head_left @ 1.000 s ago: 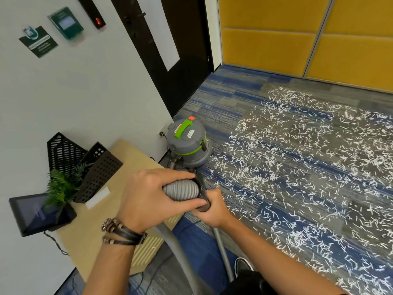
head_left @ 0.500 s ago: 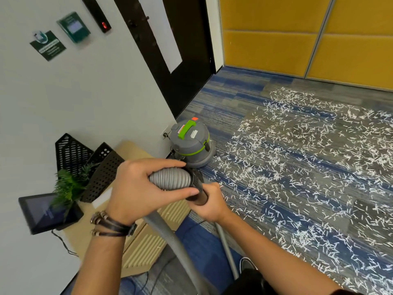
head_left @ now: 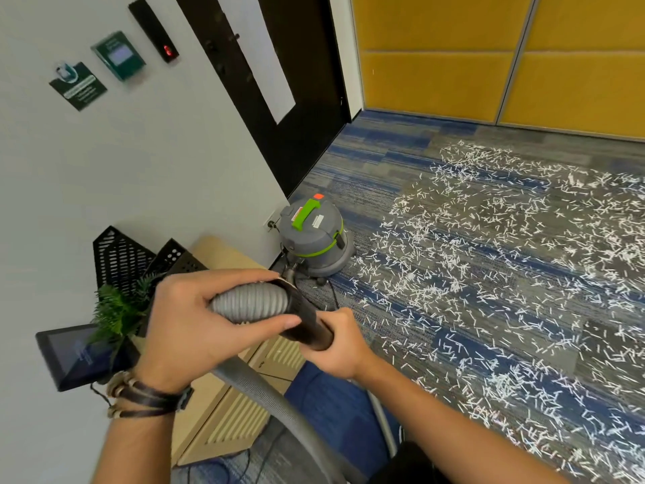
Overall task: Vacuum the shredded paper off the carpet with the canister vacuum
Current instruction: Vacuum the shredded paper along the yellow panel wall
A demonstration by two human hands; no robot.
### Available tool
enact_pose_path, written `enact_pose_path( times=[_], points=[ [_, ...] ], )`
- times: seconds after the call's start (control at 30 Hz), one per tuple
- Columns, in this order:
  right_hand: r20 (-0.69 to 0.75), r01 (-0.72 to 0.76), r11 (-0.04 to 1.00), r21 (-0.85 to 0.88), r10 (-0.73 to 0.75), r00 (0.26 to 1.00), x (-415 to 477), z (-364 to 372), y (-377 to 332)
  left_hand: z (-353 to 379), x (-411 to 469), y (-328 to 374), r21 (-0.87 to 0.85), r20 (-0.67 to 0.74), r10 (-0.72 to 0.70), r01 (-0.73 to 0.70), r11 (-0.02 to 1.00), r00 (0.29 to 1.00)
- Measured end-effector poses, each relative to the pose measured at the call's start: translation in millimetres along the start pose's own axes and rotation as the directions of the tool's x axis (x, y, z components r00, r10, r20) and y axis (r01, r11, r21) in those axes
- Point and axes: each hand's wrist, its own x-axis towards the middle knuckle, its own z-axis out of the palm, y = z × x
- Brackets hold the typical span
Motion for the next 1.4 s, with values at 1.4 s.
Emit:
enact_pose_path(
  times=[1.4],
  points=[
    [0.001, -0.001, 1.0, -0.01, 0.001, 1.0, 14, -37, 24, 47, 20, -4, -0.02, 0.077, -0.058, 0.06, 0.998, 0.995]
  ],
)
